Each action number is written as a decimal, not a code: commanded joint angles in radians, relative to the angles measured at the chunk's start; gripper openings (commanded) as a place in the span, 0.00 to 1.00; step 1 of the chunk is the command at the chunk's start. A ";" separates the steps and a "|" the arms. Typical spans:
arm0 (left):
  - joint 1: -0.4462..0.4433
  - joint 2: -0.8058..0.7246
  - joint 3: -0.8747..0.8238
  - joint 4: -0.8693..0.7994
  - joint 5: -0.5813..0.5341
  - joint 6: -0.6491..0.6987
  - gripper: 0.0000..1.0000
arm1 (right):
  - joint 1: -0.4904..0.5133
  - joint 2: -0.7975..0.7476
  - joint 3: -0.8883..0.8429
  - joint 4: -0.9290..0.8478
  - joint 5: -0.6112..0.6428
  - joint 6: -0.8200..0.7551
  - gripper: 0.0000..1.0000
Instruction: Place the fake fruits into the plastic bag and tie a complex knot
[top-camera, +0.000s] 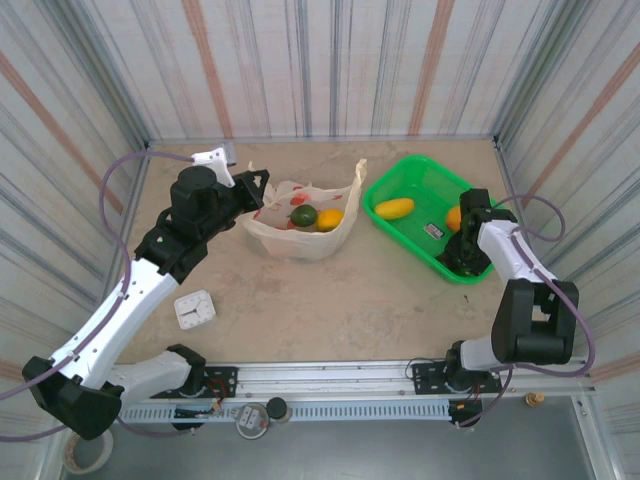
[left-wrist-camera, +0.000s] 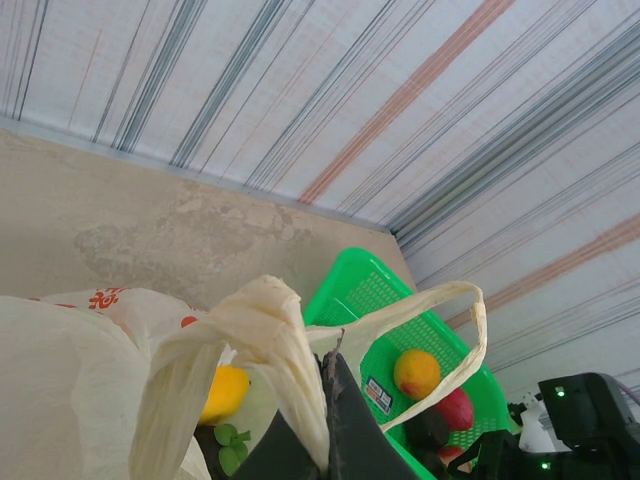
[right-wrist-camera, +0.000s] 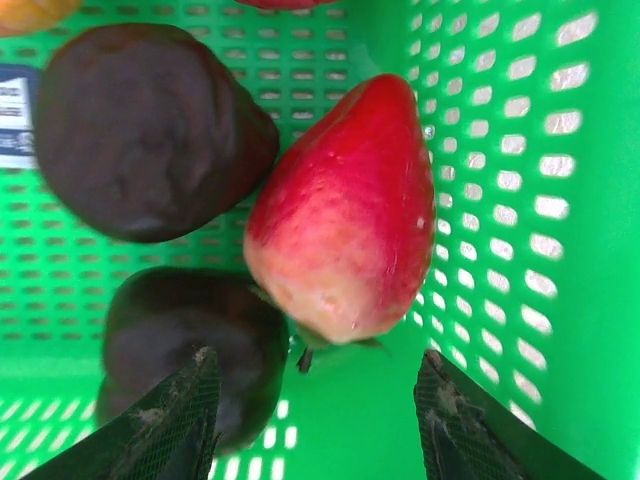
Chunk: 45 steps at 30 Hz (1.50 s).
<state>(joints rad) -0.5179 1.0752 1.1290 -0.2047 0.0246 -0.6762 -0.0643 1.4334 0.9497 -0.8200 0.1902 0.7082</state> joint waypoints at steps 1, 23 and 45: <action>-0.003 -0.003 0.002 0.008 -0.023 0.020 0.00 | -0.030 0.048 -0.020 0.056 -0.008 0.031 0.54; 0.001 0.004 0.001 0.011 -0.014 0.015 0.00 | -0.027 -0.123 0.045 0.068 -0.011 -0.046 0.34; -0.002 0.004 -0.003 0.012 -0.019 0.015 0.00 | 0.412 -0.253 0.388 0.032 -0.126 -0.353 0.38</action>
<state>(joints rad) -0.5175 1.0756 1.1290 -0.2047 0.0246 -0.6762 0.2970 1.2057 1.2751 -0.7654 0.0742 0.4267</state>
